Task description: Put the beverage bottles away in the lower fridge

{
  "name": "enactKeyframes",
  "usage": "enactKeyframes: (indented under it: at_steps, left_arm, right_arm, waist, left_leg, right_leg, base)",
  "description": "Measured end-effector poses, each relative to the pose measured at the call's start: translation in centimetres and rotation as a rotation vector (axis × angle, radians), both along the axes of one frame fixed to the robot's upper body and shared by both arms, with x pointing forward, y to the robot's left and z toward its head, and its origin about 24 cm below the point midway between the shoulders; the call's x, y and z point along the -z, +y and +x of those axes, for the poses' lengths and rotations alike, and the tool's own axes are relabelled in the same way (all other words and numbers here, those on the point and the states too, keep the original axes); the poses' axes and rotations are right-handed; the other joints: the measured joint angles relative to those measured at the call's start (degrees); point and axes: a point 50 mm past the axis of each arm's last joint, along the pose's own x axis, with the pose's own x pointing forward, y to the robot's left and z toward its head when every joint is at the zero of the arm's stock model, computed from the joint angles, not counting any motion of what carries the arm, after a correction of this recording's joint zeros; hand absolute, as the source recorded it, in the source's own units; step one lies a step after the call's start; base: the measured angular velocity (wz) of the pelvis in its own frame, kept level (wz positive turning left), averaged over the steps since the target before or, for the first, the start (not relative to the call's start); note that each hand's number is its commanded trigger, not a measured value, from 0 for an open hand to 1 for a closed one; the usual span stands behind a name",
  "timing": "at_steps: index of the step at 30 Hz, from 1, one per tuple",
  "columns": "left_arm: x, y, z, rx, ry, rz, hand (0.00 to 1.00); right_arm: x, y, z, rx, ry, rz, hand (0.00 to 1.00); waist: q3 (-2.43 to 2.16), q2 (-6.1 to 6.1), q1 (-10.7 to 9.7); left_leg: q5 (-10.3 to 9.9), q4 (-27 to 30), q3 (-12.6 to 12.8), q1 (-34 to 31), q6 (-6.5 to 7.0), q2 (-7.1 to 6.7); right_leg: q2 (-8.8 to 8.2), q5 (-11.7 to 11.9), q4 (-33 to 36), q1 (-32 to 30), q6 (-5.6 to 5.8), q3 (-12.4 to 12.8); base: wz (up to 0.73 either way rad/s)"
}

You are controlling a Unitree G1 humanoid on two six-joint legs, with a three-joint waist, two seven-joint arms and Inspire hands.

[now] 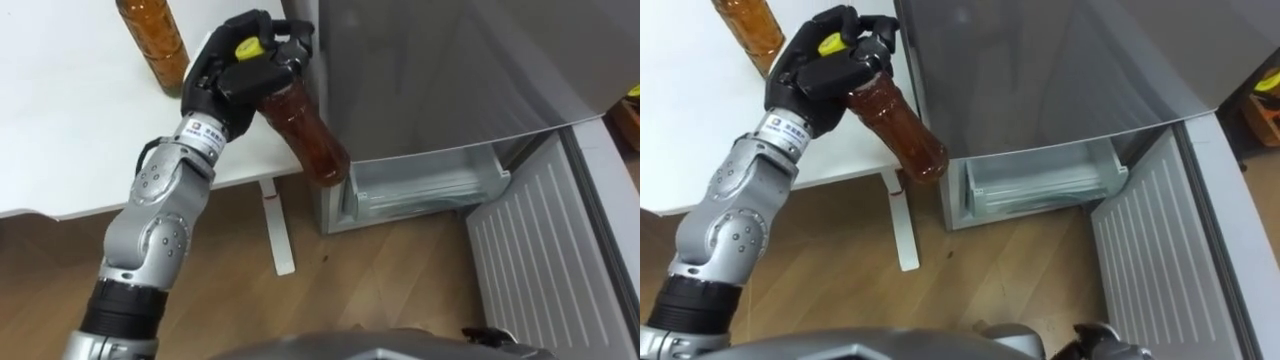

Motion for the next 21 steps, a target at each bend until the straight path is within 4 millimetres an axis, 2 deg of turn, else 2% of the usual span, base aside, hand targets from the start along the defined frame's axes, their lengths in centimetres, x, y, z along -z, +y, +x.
enactKeyframes:
  at_steps: [6, 10, 12, 14, 17, 20, 21]
  left_arm:
    - [0.9, 0.0, -0.8, 0.004, 0.038, -0.024, 1.0]
    - [2.3, 0.1, -2.0, 0.001, 0.098, -0.02, 1.0]
    - [2.7, 0.2, -2.4, -0.003, 0.115, -0.018, 1.0]
    - [2.8, 0.2, -2.4, -0.004, 0.116, -0.019, 1.0]
    - [2.7, 0.3, -2.4, -0.008, 0.115, -0.021, 1.0]
    - [2.7, 0.3, -2.4, -0.008, 0.114, -0.018, 1.0]
    - [2.8, 0.3, -2.4, -0.008, 0.114, -0.016, 1.0]
  right_arm:
    - [-1.0, 0.5, 3.3, -0.005, -0.166, 0.014, 0.0]
    - [-2.6, 2.2, 6.6, -0.029, -0.361, 0.086, 0.0]
    - [-3.3, 3.1, 7.6, -0.05, -0.426, 0.121, 0.0]
    - [-3.7, 4.2, 8.2, -0.077, -0.456, 0.154, 0.0]
    - [-4.1, 5.6, 8.8, -0.119, -0.481, 0.223, 0.0]
    - [-4.8, 6.4, 9.4, -0.162, -0.512, 0.273, 0.0]
    - [-5.2, 6.7, 9.6, -0.172, -0.529, 0.295, 0.0]
  waist:
    - [-0.12, 0.15, 1.47]
    - [-0.24, 0.07, 1.42]
    - [-0.26, -0.28, 1.37]
    - [-0.26, -0.96, 1.47]
    - [-0.52, -1.76, 1.75]
    - [-0.45, -1.69, 1.97]
    - [-0.41, -1.5, 2.65]
  left_leg:
    - [0.0, 0.0, -0.15, -0.24, 0.0, -0.01]
    - [0.0, -0.08, -0.17, -0.22, 0.0, 0.01]
    - [0.0, -0.09, -0.17, -0.1, 0.0, 0.04]
    - [0.0, -0.15, -0.16, 0.17, 0.0, 0.04]
    - [0.0, -0.14, -0.12, 0.22, 0.0, 0.04]
    - [0.0, -0.02, 0.1, 0.16, 0.0, 0.05]
    - [0.0, 0.07, 0.27, 0.23, 0.0, 0.05]
  right_leg:
    - [0.03, 0.01, -0.01, 0.17, -0.01, -0.03]
    - [0.03, 0.01, -0.04, 0.23, -0.01, -0.15]
    - [0.03, 0.03, -0.05, 0.49, -0.04, -0.4]
    - [0.03, 0.03, -0.05, 0.8, -0.04, -0.56]
    - [0.02, 0.16, -0.09, 0.85, -0.05, -0.5]
    - [0.02, 0.44, -0.07, 0.67, 0.06, -0.21]
    - [0.02, 0.46, -0.04, 0.68, 0.07, 0.0]
  base:
    - [0.0]
    - [0.0]
    - [0.06]
    - [0.05]
    - [0.0]
    - [-0.05]
    - [-0.09]
